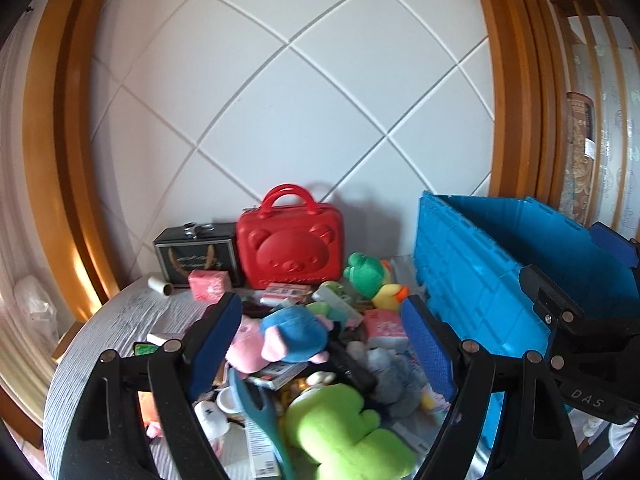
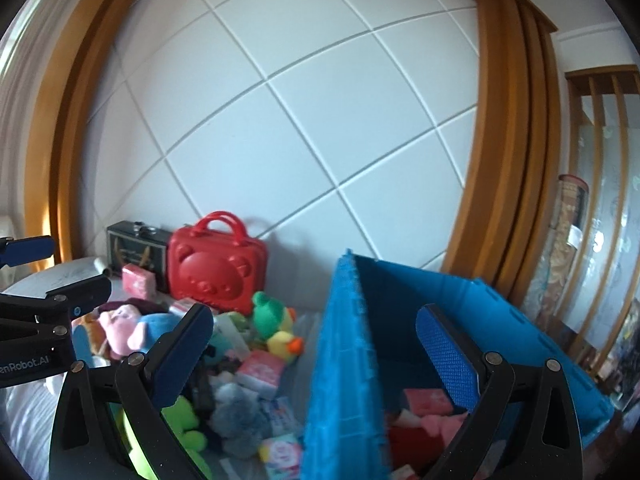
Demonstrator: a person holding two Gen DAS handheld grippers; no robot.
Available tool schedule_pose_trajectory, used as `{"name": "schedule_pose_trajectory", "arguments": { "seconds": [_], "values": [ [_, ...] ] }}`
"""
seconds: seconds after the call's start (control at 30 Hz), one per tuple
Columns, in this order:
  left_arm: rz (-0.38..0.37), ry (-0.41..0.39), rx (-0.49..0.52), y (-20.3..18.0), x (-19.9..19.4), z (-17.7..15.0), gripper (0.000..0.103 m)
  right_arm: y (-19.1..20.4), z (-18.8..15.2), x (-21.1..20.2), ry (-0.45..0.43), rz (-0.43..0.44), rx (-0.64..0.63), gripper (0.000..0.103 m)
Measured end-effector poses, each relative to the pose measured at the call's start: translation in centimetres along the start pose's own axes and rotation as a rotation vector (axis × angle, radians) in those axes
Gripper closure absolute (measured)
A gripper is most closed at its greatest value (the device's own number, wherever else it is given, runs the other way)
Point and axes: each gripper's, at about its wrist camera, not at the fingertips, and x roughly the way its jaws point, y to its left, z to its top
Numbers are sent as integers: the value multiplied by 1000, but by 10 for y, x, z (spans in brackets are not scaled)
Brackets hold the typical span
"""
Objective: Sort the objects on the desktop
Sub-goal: 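Move both tools back from the crate to the pile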
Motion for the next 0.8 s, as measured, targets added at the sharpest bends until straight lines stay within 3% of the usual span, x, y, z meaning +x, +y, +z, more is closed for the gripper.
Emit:
{"name": "schedule_pose_trajectory", "arguments": {
  "seconds": [0.4, 0.63, 0.8],
  "values": [
    [90, 117, -58, 81, 14, -46, 21, 74, -28, 27, 135, 124, -20, 0],
    [203, 293, -108, 137, 49, -109, 21, 91, -73, 54, 278, 171, -7, 0],
    [200, 419, -151, 148, 72, -155, 21, 100, -108, 73, 394, 204, -7, 0]
  ]
}}
